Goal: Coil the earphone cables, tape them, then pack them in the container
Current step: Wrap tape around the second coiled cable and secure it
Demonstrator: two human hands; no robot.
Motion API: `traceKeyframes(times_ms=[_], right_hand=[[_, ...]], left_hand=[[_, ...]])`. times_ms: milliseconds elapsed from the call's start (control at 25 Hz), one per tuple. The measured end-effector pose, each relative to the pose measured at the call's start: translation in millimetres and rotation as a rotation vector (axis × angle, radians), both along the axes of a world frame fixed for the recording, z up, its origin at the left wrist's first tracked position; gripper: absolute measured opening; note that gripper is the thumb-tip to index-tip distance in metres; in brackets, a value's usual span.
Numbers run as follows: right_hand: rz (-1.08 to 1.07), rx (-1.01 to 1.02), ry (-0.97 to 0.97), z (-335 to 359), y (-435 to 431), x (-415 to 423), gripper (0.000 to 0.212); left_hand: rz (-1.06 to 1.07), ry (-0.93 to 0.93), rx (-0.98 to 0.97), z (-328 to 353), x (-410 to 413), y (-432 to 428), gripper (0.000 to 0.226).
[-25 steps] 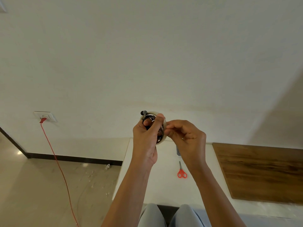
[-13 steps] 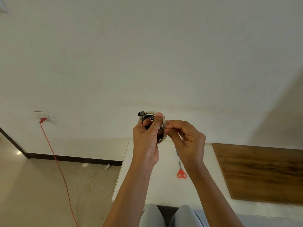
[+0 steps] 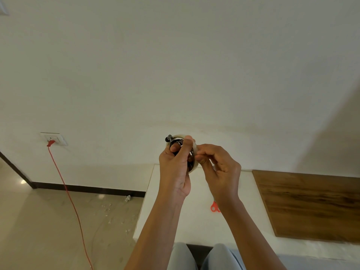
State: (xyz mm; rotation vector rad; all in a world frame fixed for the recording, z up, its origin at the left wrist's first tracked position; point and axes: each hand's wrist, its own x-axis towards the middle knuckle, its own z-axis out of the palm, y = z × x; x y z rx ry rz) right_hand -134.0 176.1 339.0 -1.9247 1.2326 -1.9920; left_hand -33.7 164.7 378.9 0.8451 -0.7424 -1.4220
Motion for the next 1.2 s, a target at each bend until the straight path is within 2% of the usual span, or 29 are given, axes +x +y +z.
traceKeyframes(times_ms=[120, 280, 360, 520, 640, 720, 880, 1000, 1200], right_hand=[[-0.015, 0.008, 0.018, -2, -2, -1, 0.014], [0.061, 0.048, -0.114, -5, 1, -3, 0.022], [0.053, 0.035, -0.096, -5, 1, -3, 0.025], [-0.011, -0.003, 0.008, -5, 0, -3, 0.016], [0.022, 0.040, -0.011, -2, 3, -8, 0.014], [-0.022, 0.020, 0.079, 2, 3, -14, 0.017], [-0.155, -0.138, 0.391, 6, -4, -26, 0.011], [-0.193, -0.220, 0.494, 9, -5, -31, 0.014], [-0.221, -0.337, 0.692, 15, -5, -36, 0.011]], left_hand=[[0.001, 0.014, 0.012, -1, 0, 0, 0.019], [-0.028, 0.046, 0.013, -1, 0, 1, 0.021], [-0.028, 0.046, 0.012, -2, 0, 1, 0.019], [-0.024, 0.046, 0.029, -3, 3, 0, 0.017], [-0.033, 0.040, 0.028, -3, 5, 0, 0.018], [-0.029, 0.030, 0.023, -4, 6, 1, 0.019], [-0.024, 0.025, 0.002, -3, 6, 1, 0.025], [-0.020, 0.016, 0.004, -1, 6, -1, 0.039], [0.014, -0.007, 0.023, -5, 5, -3, 0.041]])
